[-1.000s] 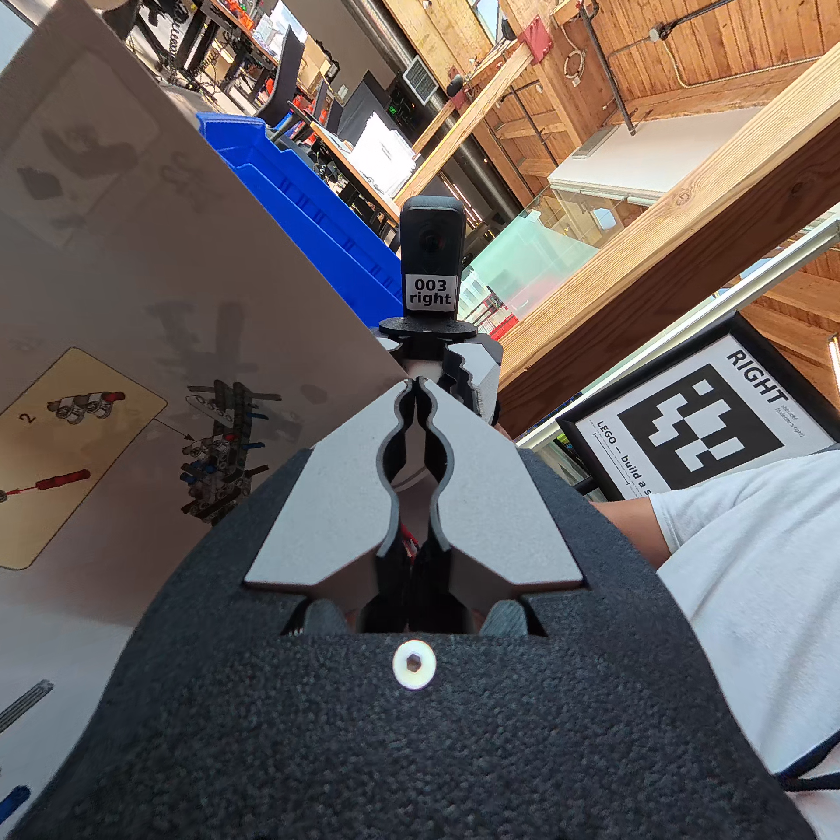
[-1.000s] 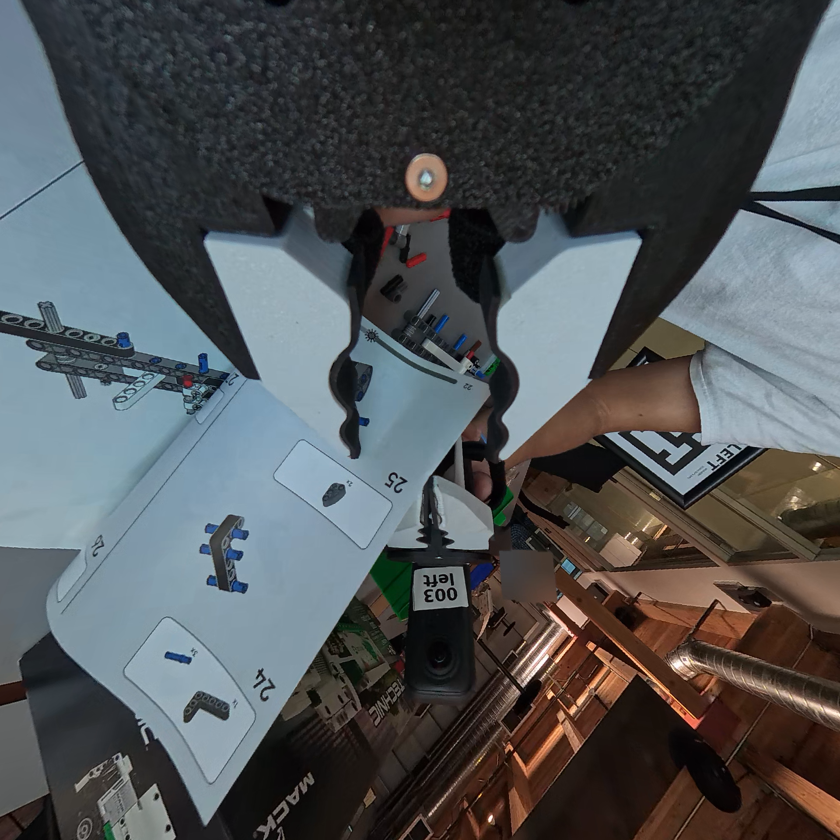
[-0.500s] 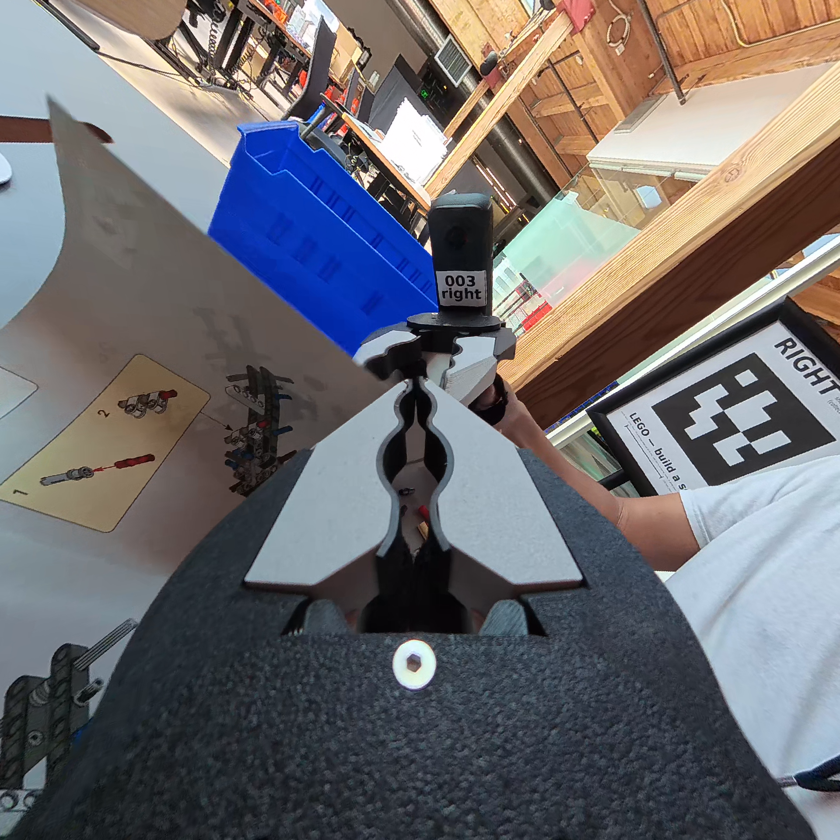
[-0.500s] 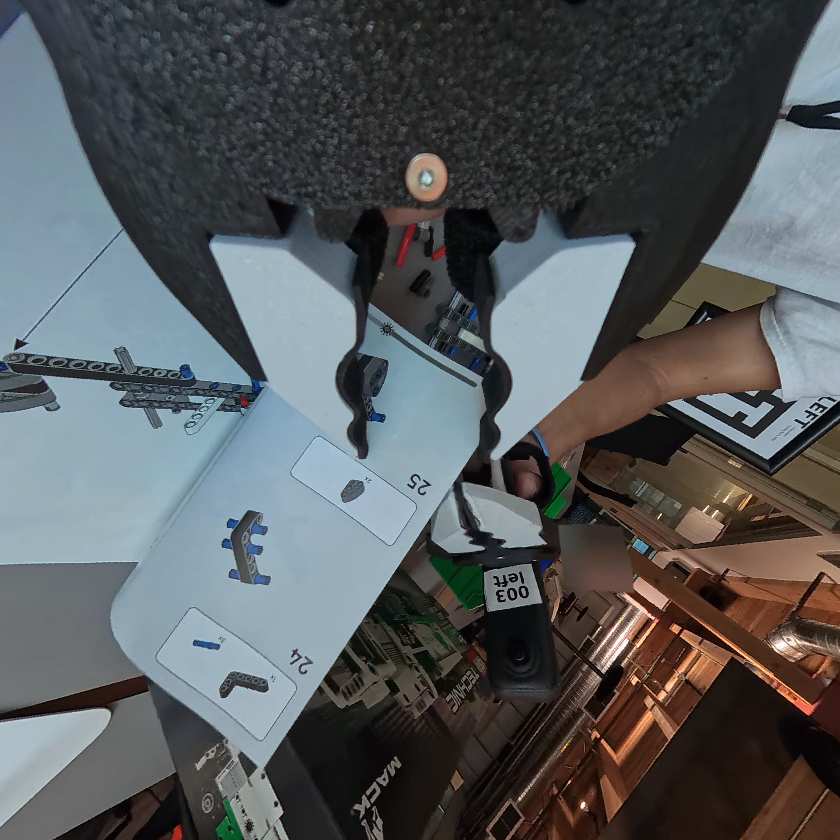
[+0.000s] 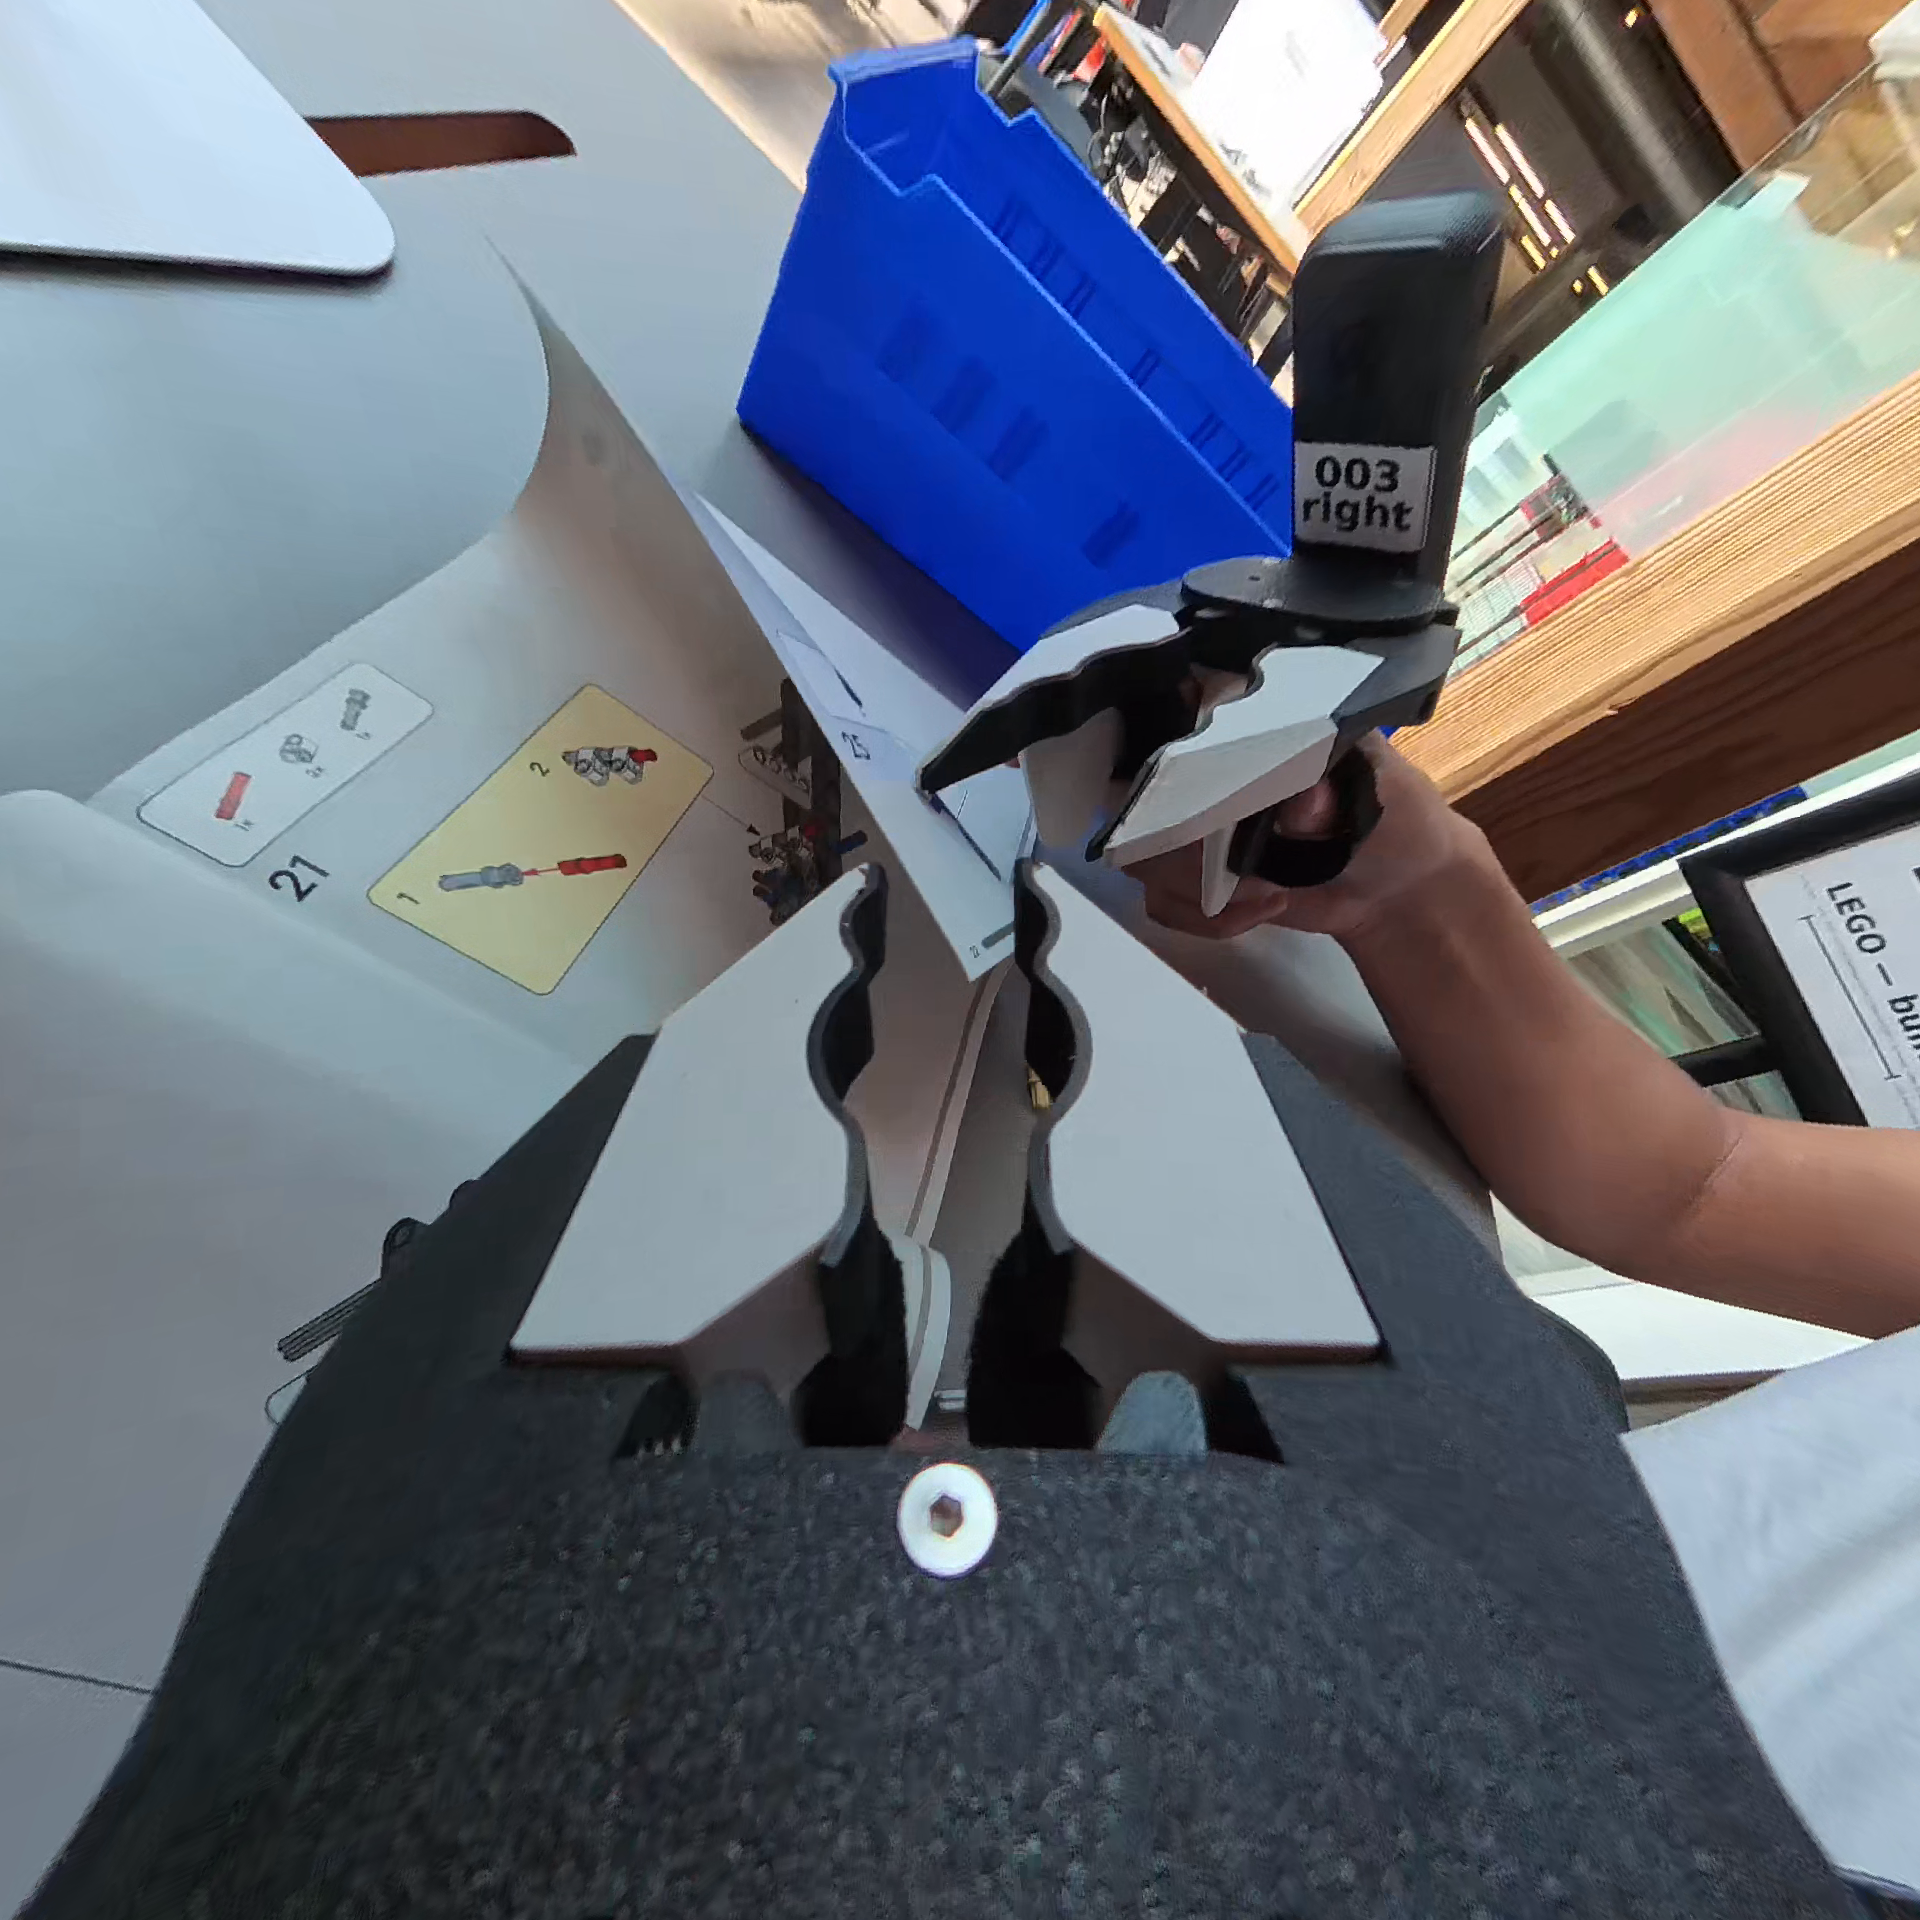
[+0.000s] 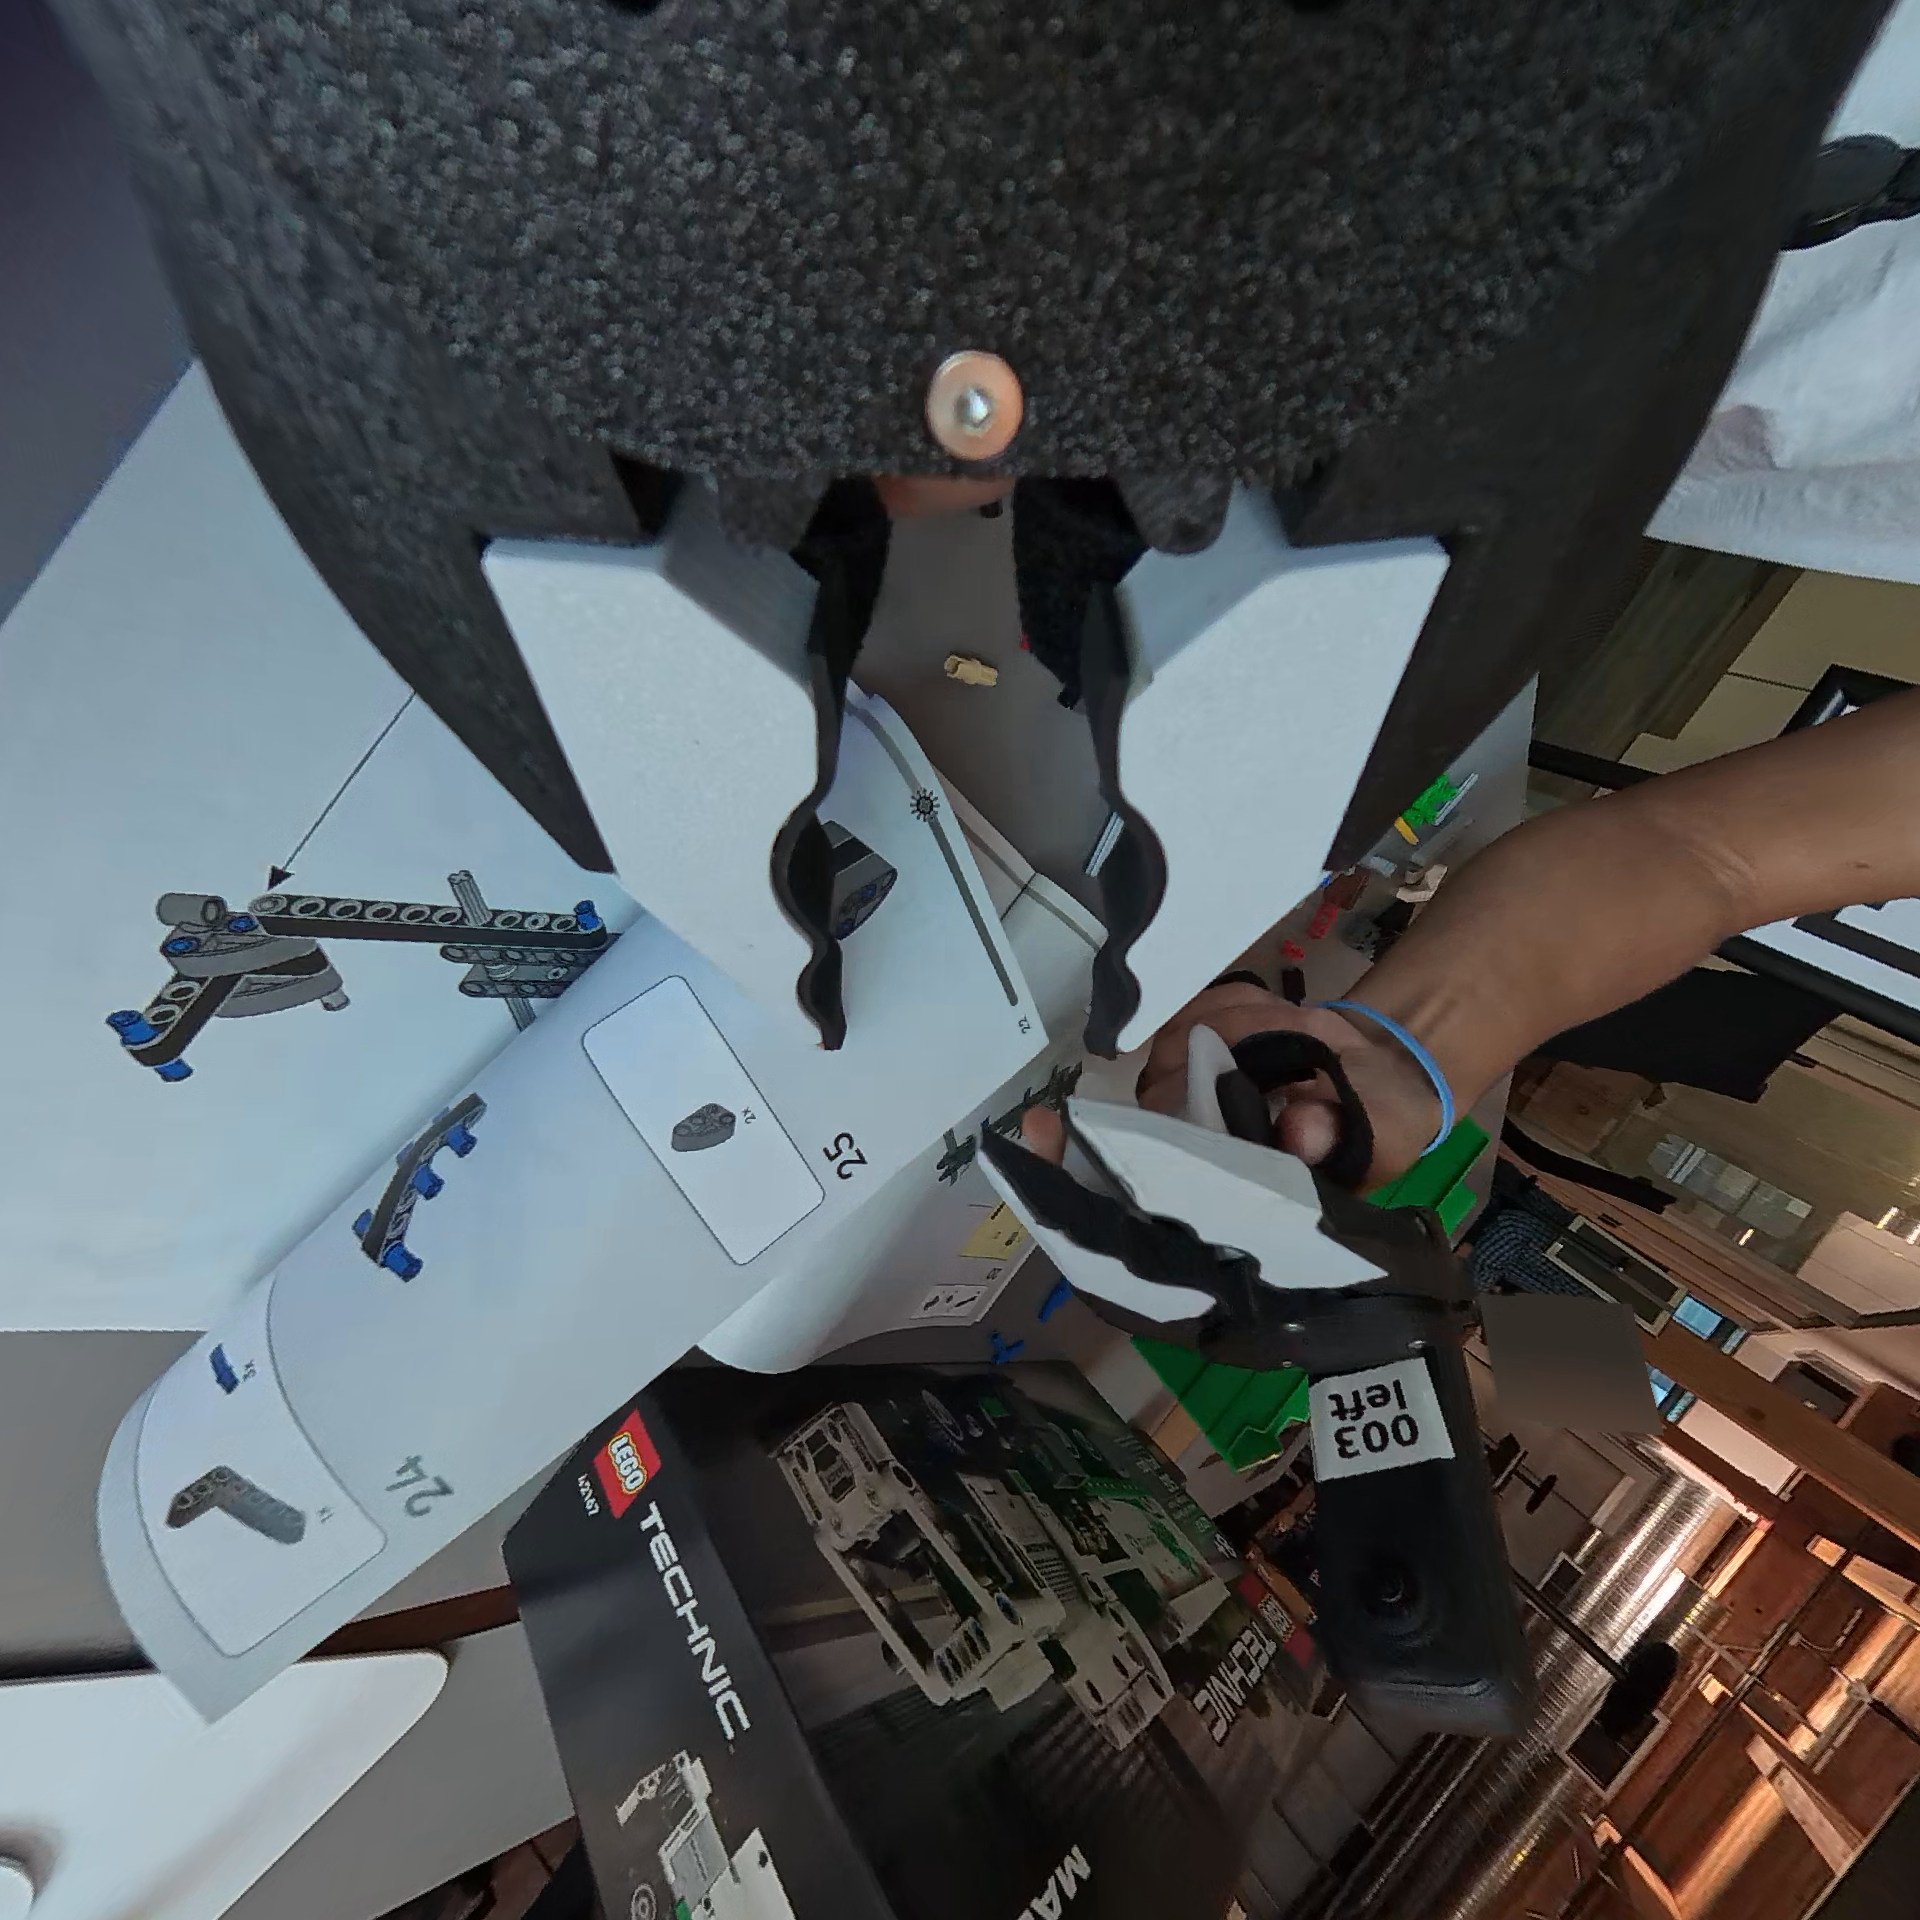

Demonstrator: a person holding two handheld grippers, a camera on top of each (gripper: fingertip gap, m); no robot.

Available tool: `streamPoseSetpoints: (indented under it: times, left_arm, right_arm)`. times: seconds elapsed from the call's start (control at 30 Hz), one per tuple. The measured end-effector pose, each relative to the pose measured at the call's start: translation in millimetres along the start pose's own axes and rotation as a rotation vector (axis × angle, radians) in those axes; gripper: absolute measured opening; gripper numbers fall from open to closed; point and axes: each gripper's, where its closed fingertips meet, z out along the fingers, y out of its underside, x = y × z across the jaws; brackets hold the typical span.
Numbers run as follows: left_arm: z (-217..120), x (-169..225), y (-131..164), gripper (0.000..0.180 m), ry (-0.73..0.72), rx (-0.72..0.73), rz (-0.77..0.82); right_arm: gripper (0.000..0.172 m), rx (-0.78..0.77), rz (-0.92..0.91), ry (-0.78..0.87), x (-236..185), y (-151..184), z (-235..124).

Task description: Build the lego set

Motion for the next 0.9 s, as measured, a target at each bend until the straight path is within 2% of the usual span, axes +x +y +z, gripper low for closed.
streamPoseSetpoints:
  times: [0.17,0.3,0.43,0.53,0.67,0.8,0.9]
  left_arm:
    - [3,-4,11,0.021,0.016,-0.046,-0.037]
    - [6,7,14,0.0,0.106,-0.048,-0.07]
    - [8,15,13,0.0,0.165,-0.036,-0.097]
    - [6,20,4,0.0,0.209,0.019,-0.126]
    - [1,27,0,0.0,0.222,0.053,-0.098]
    - [-3,36,-3,0.0,0.235,0.082,-0.095]
    - [-11,36,-15,0.0,0.248,0.144,-0.153]
  right_arm:
    - [0.047,0.008,-0.001,-0.007,-2,-2,-2]
    - [0.046,-0.002,0.002,-0.016,-2,0,-2]
    - [0.046,0.009,-0.006,-0.016,-4,-2,-3]
    - [0.051,0.047,-0.039,0.018,-3,-9,-6]
    - [0.068,0.066,-0.092,0.133,9,-13,-9]
    - [0.075,0.028,-0.05,0.021,-6,-4,-1]
    - [0.077,-0.043,-0.116,-0.031,-16,9,5]
